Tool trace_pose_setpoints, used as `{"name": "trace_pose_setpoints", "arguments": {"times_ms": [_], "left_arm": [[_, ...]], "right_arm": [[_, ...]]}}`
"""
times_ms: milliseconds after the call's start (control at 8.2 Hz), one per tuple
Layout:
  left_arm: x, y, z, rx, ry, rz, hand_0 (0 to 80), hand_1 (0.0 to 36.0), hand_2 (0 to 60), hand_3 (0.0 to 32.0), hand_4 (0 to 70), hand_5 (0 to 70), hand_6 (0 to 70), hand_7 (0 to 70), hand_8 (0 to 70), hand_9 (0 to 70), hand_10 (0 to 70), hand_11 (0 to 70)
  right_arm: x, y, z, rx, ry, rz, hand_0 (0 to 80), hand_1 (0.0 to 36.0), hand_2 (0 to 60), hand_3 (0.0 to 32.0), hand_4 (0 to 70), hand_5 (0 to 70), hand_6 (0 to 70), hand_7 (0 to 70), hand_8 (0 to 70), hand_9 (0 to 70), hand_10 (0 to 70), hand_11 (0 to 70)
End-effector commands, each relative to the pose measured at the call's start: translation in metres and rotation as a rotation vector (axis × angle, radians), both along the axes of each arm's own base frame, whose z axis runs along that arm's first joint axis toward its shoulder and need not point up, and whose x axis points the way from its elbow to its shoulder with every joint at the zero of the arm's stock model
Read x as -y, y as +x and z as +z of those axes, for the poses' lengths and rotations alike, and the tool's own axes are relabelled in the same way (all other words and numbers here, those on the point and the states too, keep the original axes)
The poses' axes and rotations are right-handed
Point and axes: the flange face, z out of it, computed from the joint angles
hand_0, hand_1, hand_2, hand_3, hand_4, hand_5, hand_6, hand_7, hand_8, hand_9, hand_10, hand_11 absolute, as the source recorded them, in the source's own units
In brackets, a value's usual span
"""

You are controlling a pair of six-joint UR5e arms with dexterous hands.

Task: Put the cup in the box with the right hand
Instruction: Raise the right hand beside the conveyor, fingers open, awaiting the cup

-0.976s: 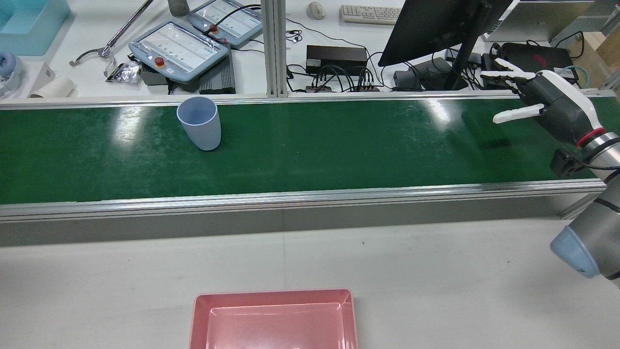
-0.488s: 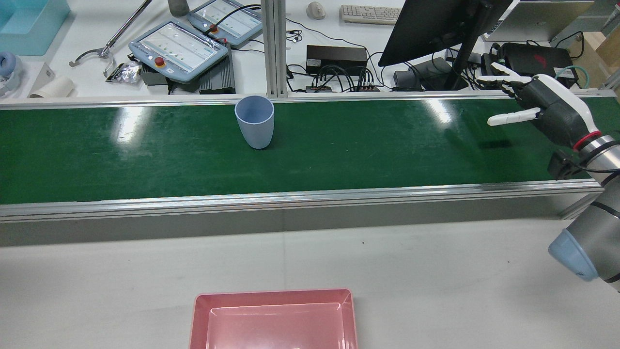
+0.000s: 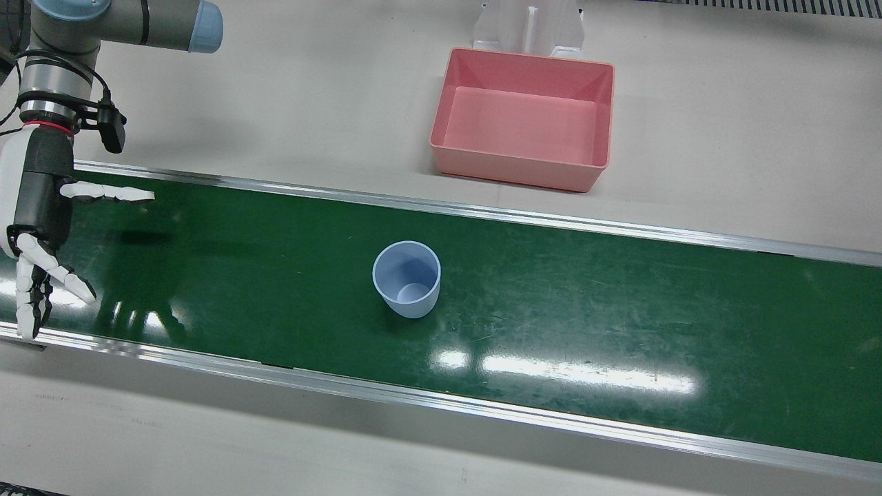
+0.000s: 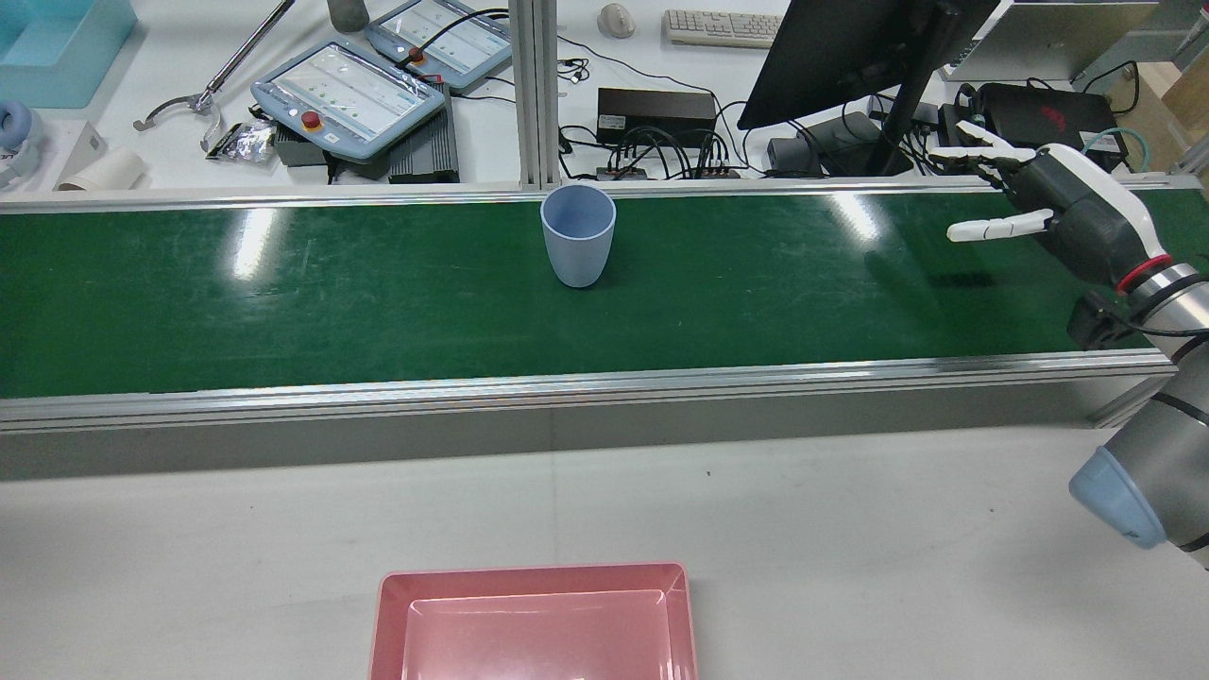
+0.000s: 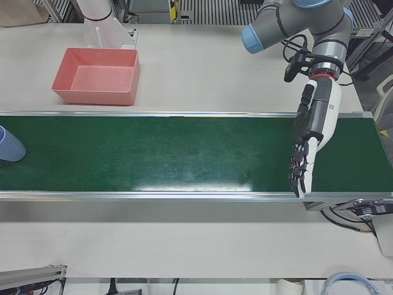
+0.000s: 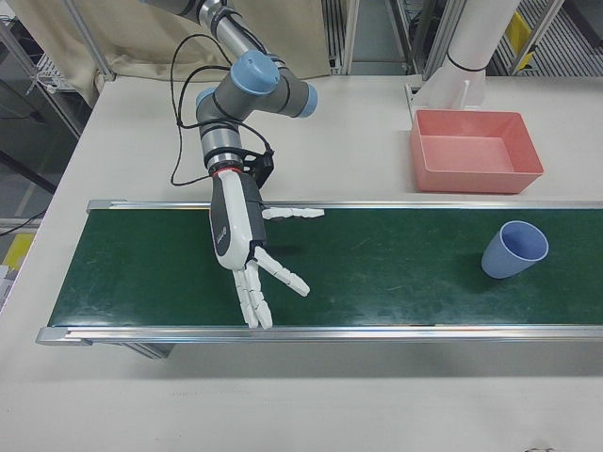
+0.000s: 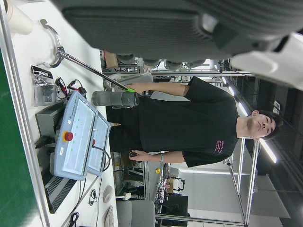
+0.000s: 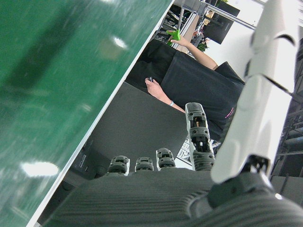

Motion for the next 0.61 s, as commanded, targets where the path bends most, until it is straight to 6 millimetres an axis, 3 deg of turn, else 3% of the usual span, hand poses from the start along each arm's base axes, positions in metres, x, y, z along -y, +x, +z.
{"name": "trace_pose_setpoints", "arguments": {"times_ms": [0,122,244,366,488], "left_arm": [[0.0001,0.0008,0.0000,0.000,0.000,0.002,0.0,0.0,0.0,0.0,0.0,0.0,0.0,0.0,0.0,0.0,0.0,0.0],[0.0000,-0.0001,0.0000,0.000,0.000,-0.001,0.0,0.0,0.0,0.0,0.0,0.0,0.0,0.0,0.0,0.0,0.0,0.0],[0.0000,0.0000,0.0000,0.000,0.000,0.000,0.0,0.0,0.0,0.0,0.0,0.0,0.0,0.0,0.0,0.0,0.0,0.0],[0.0000,0.0000,0.0000,0.000,0.000,0.000,0.0,0.0,0.0,0.0,0.0,0.0,0.0,0.0,0.0,0.0,0.0,0.0],[0.0000,0.0000,0.0000,0.000,0.000,0.000,0.0,0.0,0.0,0.0,0.0,0.0,0.0,0.0,0.0,0.0,0.0,0.0]], "right_arm": [[-0.0007,-0.0022,-0.0014,0.001,0.002,-0.004,49.8,13.7,7.1,1.0,14.2,4.9,3.1,10.7,1.4,4.9,2.9,6.0],[-0.0008,-0.0028,-0.0014,0.001,0.002,-0.004,49.3,14.6,11.2,1.2,13.2,4.9,3.1,10.6,1.4,4.9,2.9,6.0],[-0.0011,-0.0044,-0.0014,0.001,0.002,-0.007,49.8,13.7,7.8,1.0,14.7,4.9,3.1,11.0,1.5,5.0,3.0,6.0],[-0.0013,-0.0052,-0.0023,0.004,0.005,-0.009,49.4,14.6,11.3,1.0,13.5,4.9,3.1,11.1,1.4,4.9,2.9,5.9],[-0.0016,-0.0068,-0.0023,0.003,0.005,-0.012,49.7,13.6,7.6,1.0,14.6,4.8,3.0,10.5,1.5,4.9,2.9,5.9]]}}
